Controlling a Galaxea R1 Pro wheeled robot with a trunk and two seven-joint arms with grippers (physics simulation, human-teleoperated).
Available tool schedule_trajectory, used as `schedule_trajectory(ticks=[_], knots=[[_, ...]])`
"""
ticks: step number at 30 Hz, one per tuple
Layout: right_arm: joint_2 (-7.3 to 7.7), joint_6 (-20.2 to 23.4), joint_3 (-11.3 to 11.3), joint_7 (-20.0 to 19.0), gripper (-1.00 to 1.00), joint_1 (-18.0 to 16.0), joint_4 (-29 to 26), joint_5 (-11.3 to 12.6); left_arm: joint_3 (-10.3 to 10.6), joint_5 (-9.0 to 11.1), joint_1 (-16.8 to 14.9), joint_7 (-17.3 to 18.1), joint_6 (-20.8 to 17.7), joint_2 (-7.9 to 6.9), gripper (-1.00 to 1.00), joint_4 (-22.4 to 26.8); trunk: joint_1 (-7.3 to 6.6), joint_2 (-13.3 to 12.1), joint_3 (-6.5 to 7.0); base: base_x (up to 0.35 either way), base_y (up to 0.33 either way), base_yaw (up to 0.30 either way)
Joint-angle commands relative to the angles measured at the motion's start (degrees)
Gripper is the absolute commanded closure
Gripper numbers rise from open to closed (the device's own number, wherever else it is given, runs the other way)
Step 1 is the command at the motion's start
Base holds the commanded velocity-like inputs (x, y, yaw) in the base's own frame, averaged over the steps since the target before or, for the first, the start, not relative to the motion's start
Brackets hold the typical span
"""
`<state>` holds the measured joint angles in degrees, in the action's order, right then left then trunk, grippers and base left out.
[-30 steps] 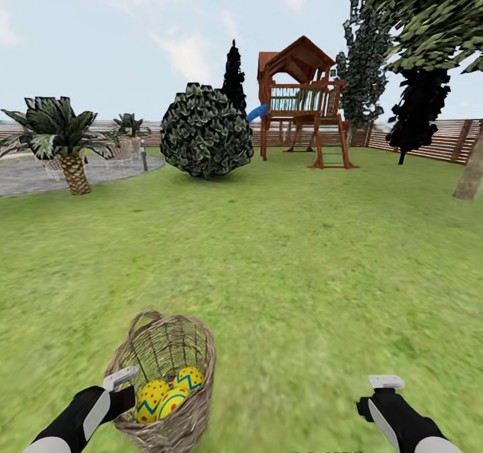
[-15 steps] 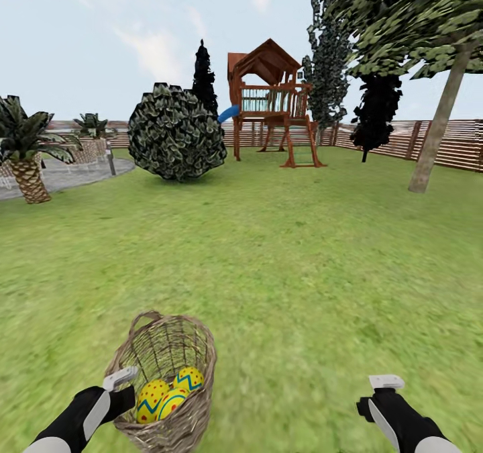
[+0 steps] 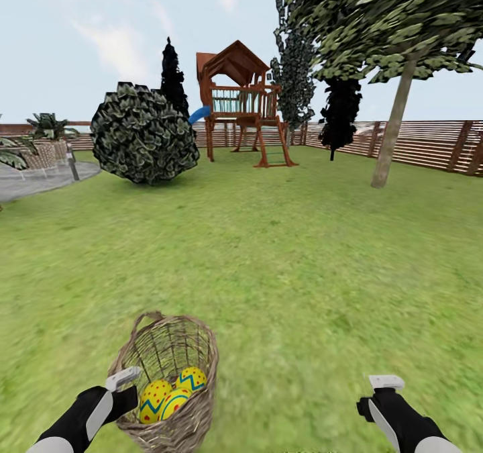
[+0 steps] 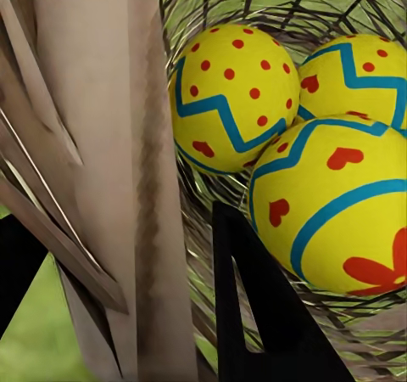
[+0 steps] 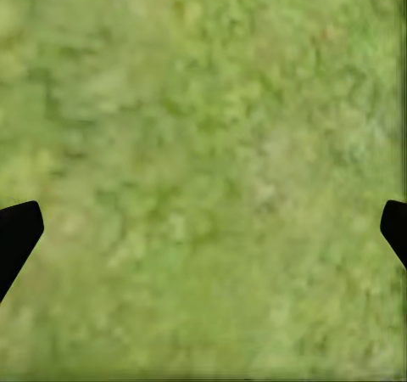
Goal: Take the three Easter eggs out of the wicker basket on the lawn in the garden, then place them on the lawn next to a single tree (choose any tree) so that all three eggs are next to the same tree and none are left in the basket.
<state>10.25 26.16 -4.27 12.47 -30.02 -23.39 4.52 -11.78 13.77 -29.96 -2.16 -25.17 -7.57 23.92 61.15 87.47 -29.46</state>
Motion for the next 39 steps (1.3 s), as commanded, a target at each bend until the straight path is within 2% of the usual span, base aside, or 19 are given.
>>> schedule_trajectory(ticks=[1,39], knots=[[0.07,0.3,-0.4,0.4,-1.00,0.0,-0.1,0.5,-0.2,0.8,0.0,-0.2,-0.4,0.01,1.00,0.2,-0.23,-0.4,0.12,0.000,0.000,-0.270],[0.10,0.3,-0.4,0.4,-1.00,0.0,-0.1,0.5,-0.2,0.8,0.0,-0.2,-0.3,0.01,1.00,0.2,-8.58,-15.6,6.95,0.000,0.000,-0.270]])
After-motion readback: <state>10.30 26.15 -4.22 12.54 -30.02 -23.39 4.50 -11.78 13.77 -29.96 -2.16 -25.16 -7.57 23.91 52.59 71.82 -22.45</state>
